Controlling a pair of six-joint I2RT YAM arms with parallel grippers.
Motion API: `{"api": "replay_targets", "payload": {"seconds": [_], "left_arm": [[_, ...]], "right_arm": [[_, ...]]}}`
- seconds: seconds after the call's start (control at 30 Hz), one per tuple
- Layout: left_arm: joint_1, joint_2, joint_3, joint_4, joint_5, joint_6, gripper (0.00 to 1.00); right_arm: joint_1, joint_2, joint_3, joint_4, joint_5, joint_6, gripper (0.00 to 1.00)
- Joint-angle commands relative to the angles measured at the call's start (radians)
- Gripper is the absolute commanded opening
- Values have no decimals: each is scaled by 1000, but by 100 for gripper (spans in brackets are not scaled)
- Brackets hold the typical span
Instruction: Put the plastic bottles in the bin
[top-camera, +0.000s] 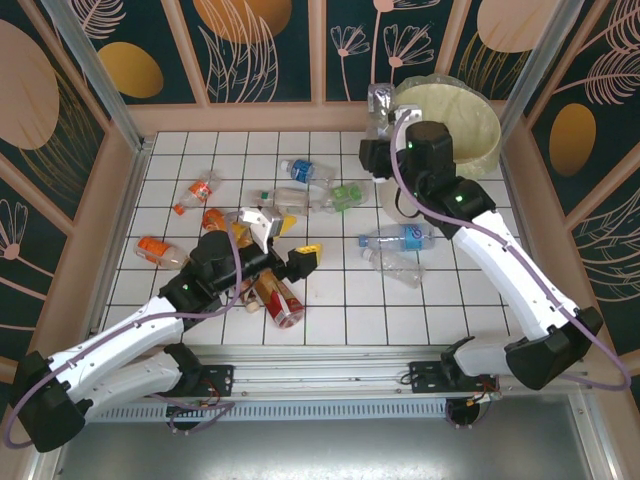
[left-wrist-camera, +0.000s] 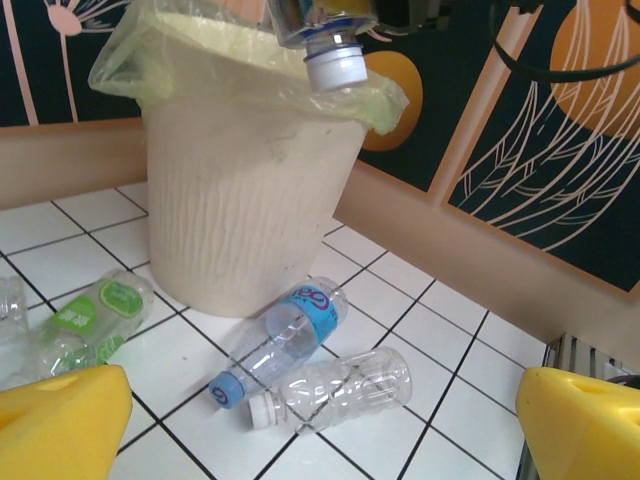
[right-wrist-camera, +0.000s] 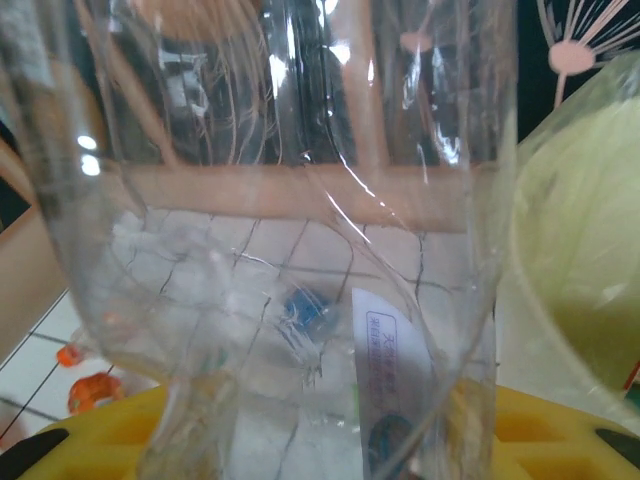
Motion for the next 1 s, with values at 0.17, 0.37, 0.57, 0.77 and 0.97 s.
{"api": "replay_targets", "payload": {"seconds": [0.17, 0.37, 0.57, 0.77, 0.97], "left_arm": [[-7, 0, 2, 57, 67, 25, 99], [-7, 8, 15, 32, 86, 34, 99], [-7, 14, 28, 9, 105, 40, 99], [-7, 5, 42, -17, 97, 46, 99], [-7, -2, 41, -28, 93, 50, 99]], "right_arm": [[-169, 79, 140, 53, -45, -30, 49], [-297, 163, 236, -1, -50, 0, 49], [-386, 268, 319, -84, -92, 20, 49], [-410, 346, 354, -136, -102, 37, 49], [-431, 441, 421, -238, -161, 42, 49]]}}
